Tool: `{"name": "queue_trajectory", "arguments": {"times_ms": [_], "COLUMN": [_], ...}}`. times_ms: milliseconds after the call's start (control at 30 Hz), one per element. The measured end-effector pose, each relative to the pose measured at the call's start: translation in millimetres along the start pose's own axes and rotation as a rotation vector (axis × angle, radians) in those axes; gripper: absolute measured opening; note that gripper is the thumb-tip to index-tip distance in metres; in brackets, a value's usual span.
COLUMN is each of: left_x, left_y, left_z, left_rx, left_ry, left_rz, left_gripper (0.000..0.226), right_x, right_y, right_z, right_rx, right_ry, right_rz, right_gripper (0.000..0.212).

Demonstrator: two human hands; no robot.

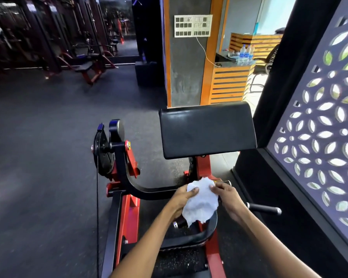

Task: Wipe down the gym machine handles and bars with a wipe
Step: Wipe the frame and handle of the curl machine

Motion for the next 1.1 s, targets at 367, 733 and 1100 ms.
{"name": "queue_trajectory", "arguments": {"times_ms": [367, 733, 1100], "left_x": [-8, -43, -66], "left_y": [26, 35, 34], "left_z": [-7, -24, -24], "left_rx": [-0.215, -0.067, -0.165], "left_ry": [-0.043, -0.226, -0.458], "left_rz": [0.027, -0.117, 0.215], "left_gripper": [0.031, 0.05, 0.037], "right_x": [-11, 23, 31], "right_y": [-15, -6, -1], "right_z": [3, -2, 4], "right_rx": [0.008, 0.082, -0.11], "right_ry": [-0.131, 0.082, 0.188], "right_rz": [0.294, 0.381, 0.096], "right_gripper": [0.016, 0.045, 0.008]}}
Point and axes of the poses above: each hand's wrist, its own z-axis towards the middle knuckle, its own y-axis out of the back of the hand, x = y × z, the point moved 5 cm from there along z, towards the middle knuckle, and after that the axes turned 7 degrees about -z, right-handed, at the moved point
